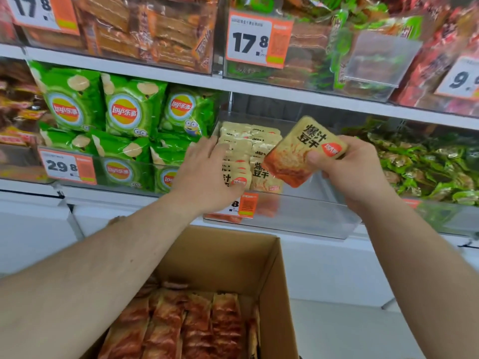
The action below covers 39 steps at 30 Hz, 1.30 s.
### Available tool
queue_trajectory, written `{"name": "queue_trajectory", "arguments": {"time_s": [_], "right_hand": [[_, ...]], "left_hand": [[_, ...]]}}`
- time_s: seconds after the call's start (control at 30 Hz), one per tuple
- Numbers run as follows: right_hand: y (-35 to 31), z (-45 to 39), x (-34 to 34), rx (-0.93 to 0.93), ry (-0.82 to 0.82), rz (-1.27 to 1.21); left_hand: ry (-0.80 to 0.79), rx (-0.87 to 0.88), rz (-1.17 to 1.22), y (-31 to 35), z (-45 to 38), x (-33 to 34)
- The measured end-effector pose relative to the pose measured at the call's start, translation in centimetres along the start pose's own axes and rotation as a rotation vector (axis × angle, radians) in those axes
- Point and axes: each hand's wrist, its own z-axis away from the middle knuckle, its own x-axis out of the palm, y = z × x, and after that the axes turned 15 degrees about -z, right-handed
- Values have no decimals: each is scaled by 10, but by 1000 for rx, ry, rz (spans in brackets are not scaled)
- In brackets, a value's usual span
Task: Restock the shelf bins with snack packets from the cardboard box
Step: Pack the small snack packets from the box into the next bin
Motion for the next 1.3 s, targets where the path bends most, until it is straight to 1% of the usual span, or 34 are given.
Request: {"name": "queue_trajectory", "arguments": {"time_s": [0.07,0.17,0.27,0.33,0.4,0.53,0.63,0.8,1.0,1.13,1.17,1.2,1.23,1.27,1.3], "right_hand": [[6,-11,2,30,-37,55],[17,-29,8,119,-122,162],[29,-38,20,231,-264,313],[34,-41,27,274,-341,418],[39,-44,34,300,-376,478],[48,-48,42,286,-378,601],[55,-46,45,301,-358,652],[54,-42,55,257,-304,788],[46,-34,57,357,-252,663],[31,-26,56,378,-258,676],[27,-22,56,370,-261,711],[24,-18,56,325,-254,787],[22,-13,55,235,-221,877],[22,-6,56,99,-158,931],[22,4,58,-74,-88,923]], "left_hand": [[-37,-9,-24,-1,1,7],[5,-34,2,-2,1,8],[44,-20,-8,-3,0,9],[63,-7,-35,-5,2,10],[69,1,-55,-5,3,12],[54,9,-65,-5,2,14],[53,10,-63,-6,2,15],[32,20,-69,-7,4,15],[1,24,-68,-7,3,14],[-39,14,76,-7,6,6],[-43,11,124,-9,8,4],[-41,8,162,-12,12,2],[-31,11,186,-17,18,-1],[-11,26,191,-22,28,-3],[6,53,180,-29,38,-5]]}}
